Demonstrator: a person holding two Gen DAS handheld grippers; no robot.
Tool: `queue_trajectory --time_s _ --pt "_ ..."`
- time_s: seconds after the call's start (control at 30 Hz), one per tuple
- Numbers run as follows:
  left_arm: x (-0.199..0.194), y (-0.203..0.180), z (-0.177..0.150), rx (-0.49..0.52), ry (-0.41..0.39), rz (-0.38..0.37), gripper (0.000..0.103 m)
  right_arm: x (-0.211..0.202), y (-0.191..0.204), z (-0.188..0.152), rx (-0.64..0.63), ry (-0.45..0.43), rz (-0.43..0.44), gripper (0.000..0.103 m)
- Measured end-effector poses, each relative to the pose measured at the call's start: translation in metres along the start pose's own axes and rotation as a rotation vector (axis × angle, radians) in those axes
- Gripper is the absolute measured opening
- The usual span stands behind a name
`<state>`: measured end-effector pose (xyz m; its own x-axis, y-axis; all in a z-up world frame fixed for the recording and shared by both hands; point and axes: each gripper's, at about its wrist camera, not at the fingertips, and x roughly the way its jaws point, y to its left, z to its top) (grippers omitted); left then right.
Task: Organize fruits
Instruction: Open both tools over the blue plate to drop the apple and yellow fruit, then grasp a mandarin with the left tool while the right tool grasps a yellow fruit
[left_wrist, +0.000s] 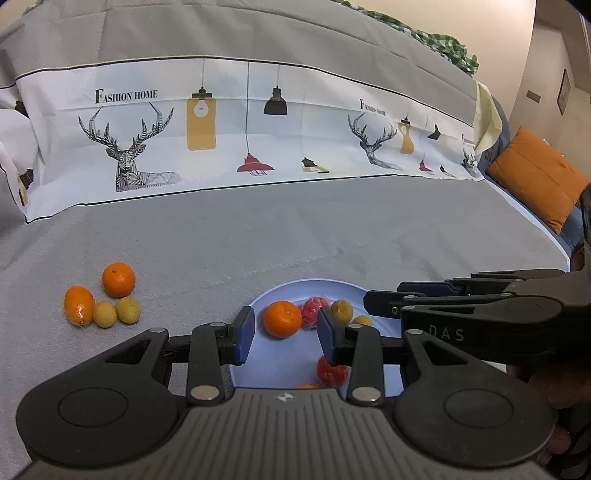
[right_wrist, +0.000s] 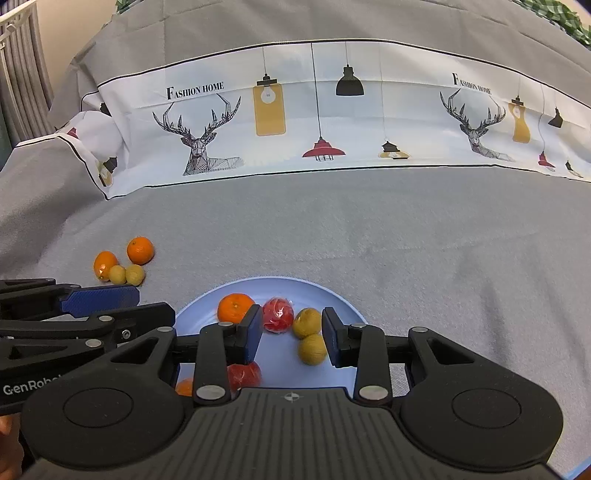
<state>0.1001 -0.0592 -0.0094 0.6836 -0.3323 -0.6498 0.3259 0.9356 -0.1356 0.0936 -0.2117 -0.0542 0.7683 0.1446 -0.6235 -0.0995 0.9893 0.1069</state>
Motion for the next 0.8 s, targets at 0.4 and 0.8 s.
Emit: queue_trajectory --time_s 0.4,0.8 --pt "-0.029 0.027 0.011 -0.079 -0.172 0.116 0.014 -0.014 0.012 0.006 -0.027 -0.122 0.014 0.017" --pt "-0.019 0.153 0.028 -0.515 -0.112 0.264 0.016 -0.002 0.049 0.014 -0.056 -0.148 0.178 0.017"
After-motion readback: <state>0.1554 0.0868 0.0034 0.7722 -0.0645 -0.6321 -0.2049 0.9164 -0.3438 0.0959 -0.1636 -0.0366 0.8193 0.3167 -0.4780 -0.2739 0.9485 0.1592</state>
